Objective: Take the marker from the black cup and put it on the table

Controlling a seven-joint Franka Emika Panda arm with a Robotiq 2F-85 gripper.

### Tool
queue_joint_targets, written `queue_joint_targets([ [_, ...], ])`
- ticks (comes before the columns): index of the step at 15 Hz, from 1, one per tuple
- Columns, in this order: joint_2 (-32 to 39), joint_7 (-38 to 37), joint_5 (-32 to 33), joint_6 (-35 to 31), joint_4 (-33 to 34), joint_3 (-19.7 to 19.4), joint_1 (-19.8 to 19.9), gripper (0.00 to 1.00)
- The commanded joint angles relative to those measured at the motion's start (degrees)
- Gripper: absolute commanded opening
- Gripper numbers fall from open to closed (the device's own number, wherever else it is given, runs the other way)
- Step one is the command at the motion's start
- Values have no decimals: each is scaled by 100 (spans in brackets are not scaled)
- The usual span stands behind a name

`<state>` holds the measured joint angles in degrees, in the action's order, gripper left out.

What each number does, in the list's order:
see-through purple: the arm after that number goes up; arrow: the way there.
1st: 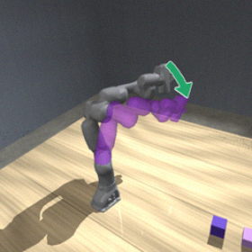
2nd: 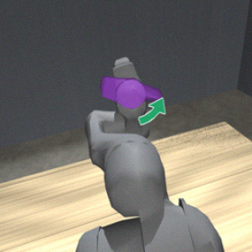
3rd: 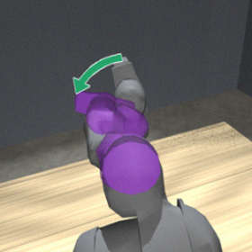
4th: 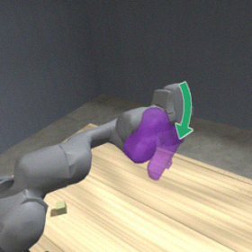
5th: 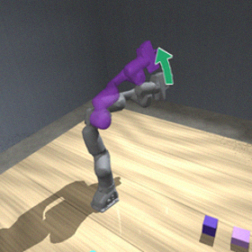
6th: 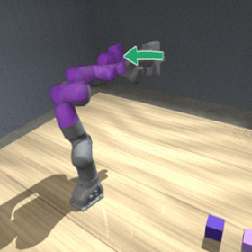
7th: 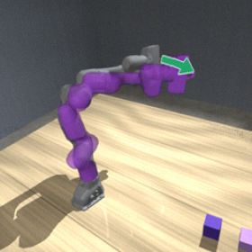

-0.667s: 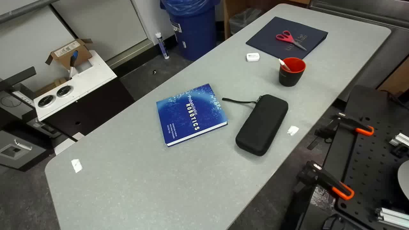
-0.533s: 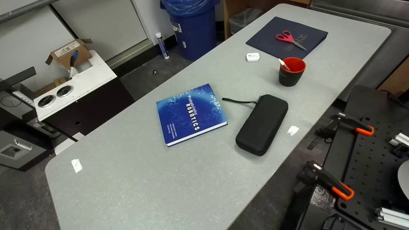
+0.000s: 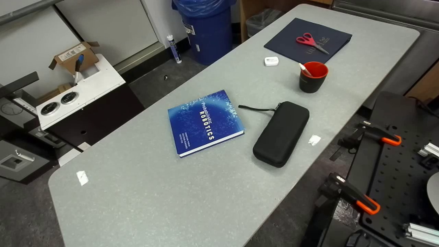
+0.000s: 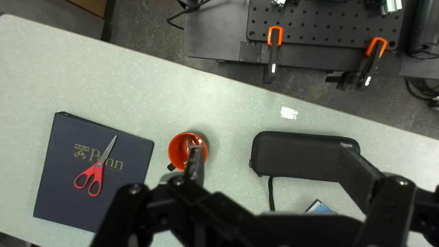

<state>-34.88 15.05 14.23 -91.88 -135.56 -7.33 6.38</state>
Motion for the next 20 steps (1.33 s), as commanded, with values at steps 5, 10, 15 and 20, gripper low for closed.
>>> queue_joint_targets([
  [5, 1322, -615, 80, -1442, 47, -144, 29, 100],
  [10, 2939, -935, -8, -2501, 278, -244, 167, 100],
  [15, 3206, -772, -82, -2395, 259, -241, 183, 100],
  [20, 3704, -772, -154, -2476, 531, -289, 225, 100],
])
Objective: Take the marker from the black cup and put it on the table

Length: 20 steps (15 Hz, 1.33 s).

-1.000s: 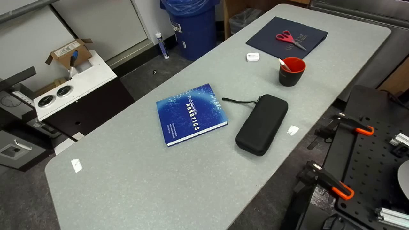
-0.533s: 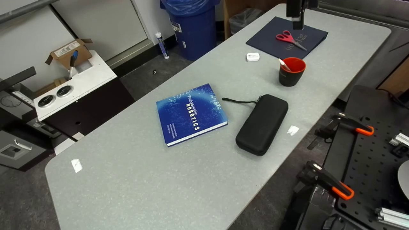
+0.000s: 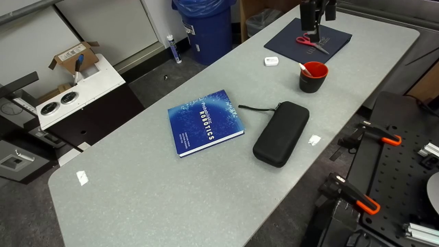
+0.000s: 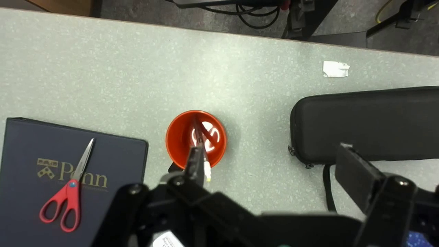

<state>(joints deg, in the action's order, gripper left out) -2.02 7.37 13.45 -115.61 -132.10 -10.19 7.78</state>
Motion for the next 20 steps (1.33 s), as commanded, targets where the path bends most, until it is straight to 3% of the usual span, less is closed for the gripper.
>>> queue_joint_targets([
  [1, 604, 71, -149, -140, 254, -28, 109, 100],
  [9, 2317, -1006, -209, -1074, 980, -146, 281, 100],
  [16, 3440, -1822, -328, -893, 1985, -201, 192, 100],
  [20, 3515, -1992, -256, -543, 2061, -241, 130, 100],
])
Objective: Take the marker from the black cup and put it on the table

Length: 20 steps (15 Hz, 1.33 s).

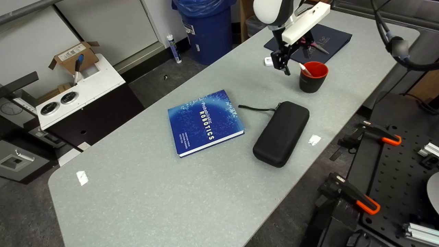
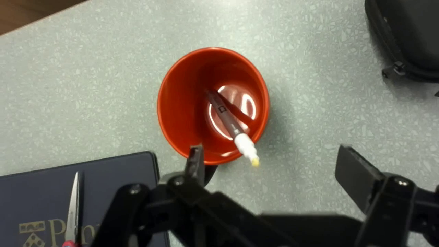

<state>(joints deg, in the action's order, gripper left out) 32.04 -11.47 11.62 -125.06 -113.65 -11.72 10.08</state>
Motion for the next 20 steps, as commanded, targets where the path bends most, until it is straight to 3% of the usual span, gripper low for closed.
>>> queue_joint_targets([
  [1, 97, -135, -56, 473, 210, -96, -115, 100],
  [4, 71, -164, -8, 761, 216, -107, -134, 100],
  [5, 80, -168, 2, 826, 232, -108, -132, 95],
  [6, 101, -167, 9, 867, 265, -109, -123, 72],
  [8, 119, -167, 27, 790, 286, -113, -109, 68],
  [16, 219, -64, 8, 628, 459, -95, -51, 5],
  [18, 239, -80, 15, 635, 490, -104, -56, 0],
  [20, 193, -54, 16, 637, 494, -108, -44, 2],
])
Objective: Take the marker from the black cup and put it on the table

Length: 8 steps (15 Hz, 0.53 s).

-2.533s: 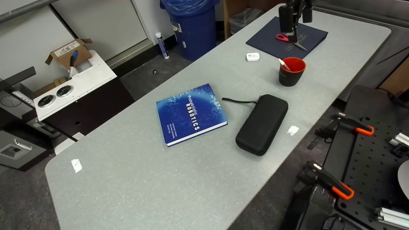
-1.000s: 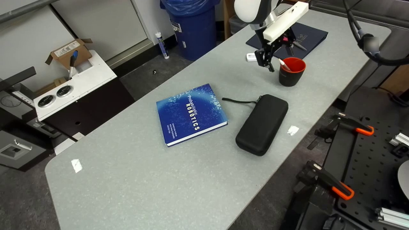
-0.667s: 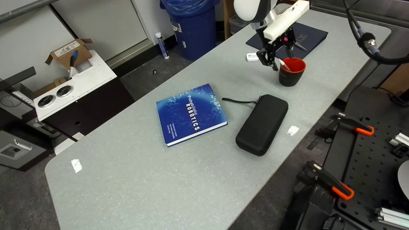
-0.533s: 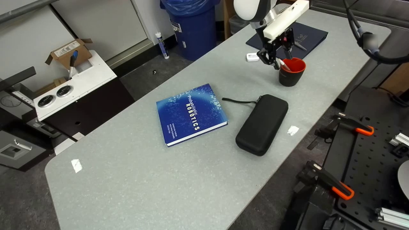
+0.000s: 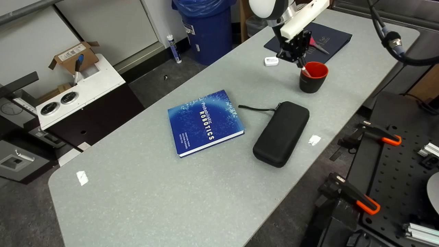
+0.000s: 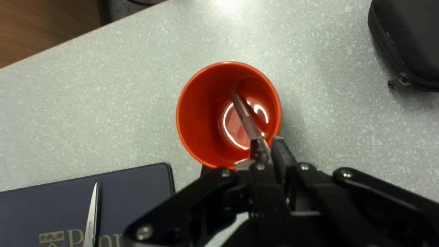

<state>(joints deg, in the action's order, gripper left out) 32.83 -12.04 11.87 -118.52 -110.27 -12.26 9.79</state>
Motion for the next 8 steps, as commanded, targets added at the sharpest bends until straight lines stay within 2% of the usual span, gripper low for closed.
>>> queue_joint_targets([
  [1, 84, -2, -10, -21, 138, -63, -16, 1],
  [5, -456, 45, 94, -92, -343, -119, -57, 2],
  [8, -1427, 94, 293, -420, -1158, -181, -90, 2],
])
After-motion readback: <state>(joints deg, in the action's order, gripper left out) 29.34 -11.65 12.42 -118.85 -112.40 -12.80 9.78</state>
